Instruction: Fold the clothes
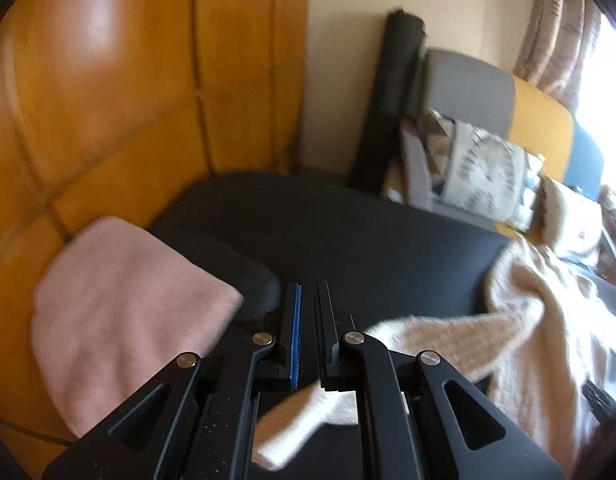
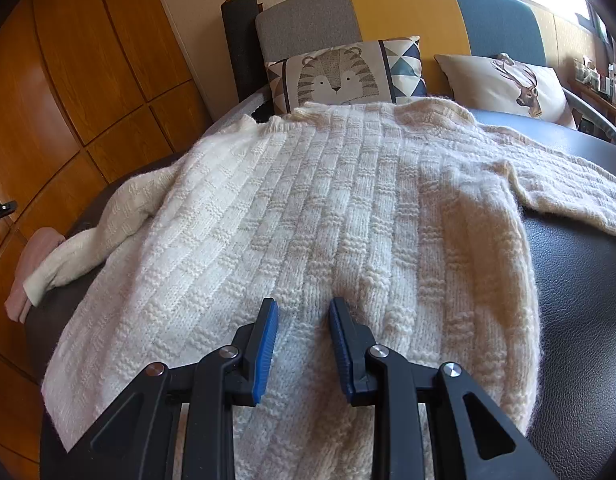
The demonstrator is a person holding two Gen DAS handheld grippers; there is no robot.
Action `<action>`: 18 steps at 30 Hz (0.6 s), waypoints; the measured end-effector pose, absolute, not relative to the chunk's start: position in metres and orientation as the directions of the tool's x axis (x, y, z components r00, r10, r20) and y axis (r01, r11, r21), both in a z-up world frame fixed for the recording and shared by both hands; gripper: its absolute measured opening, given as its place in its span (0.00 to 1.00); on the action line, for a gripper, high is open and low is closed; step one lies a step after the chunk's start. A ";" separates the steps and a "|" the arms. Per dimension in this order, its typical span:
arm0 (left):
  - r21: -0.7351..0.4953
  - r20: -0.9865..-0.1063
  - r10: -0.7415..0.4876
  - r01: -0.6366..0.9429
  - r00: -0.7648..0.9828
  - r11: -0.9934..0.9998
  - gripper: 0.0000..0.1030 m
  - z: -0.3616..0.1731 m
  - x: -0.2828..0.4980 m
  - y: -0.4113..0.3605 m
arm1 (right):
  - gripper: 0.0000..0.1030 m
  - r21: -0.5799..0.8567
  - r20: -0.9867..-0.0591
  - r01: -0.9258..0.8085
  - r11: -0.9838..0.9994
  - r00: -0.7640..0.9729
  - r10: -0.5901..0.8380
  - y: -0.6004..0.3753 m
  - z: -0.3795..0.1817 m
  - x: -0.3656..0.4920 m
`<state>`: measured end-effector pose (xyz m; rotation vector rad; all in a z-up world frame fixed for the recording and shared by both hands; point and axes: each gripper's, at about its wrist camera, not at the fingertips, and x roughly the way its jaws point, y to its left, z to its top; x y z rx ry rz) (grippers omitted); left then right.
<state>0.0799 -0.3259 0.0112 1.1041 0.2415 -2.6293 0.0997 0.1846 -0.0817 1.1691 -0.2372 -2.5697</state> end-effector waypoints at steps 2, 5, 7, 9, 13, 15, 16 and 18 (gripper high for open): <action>-0.018 -0.742 -0.178 0.284 -0.646 -0.959 0.06 -0.005 0.074 -0.320 | 0.26 0.278 -0.704 0.208 -0.938 -0.620 -0.347 0.185 -0.082 0.100; -0.033 -0.789 -0.116 0.230 -0.604 -0.973 0.07 -0.031 0.071 -0.314 | 0.26 0.291 -0.700 0.208 -0.934 -0.619 -0.356 0.187 -0.082 0.100; -0.015 -0.815 -0.112 0.214 -0.569 -0.977 0.15 -0.045 0.072 -0.311 | 0.26 0.304 -0.696 0.207 -0.930 -0.618 -0.365 0.188 -0.083 0.099; -0.003 -0.842 -0.120 0.226 -0.526 -0.974 0.20 -0.060 0.074 -0.315 | 0.26 0.320 -0.691 0.206 -0.925 -0.617 -0.377 0.191 -0.084 0.099; 0.036 -0.870 -0.173 0.291 -0.461 -0.956 0.22 -0.083 0.075 -0.326 | 0.26 0.351 -0.680 0.204 -0.914 -0.615 -0.399 0.194 -0.085 0.098; 0.040 -0.889 -0.173 0.304 -0.425 -0.952 0.26 -0.096 0.076 -0.330 | 0.26 0.364 -0.676 0.202 -0.909 -0.614 -0.408 0.196 -0.086 0.098; 0.037 -0.894 -0.164 0.297 -0.417 -0.954 0.27 -0.101 0.077 -0.329 | 0.26 0.367 -0.674 0.202 -0.908 -0.614 -0.410 0.196 -0.086 0.098; 0.030 -0.904 -0.147 0.283 -0.402 -0.959 0.27 -0.110 0.080 -0.327 | 0.26 0.373 -0.673 0.201 -0.906 -0.614 -0.413 0.197 -0.086 0.098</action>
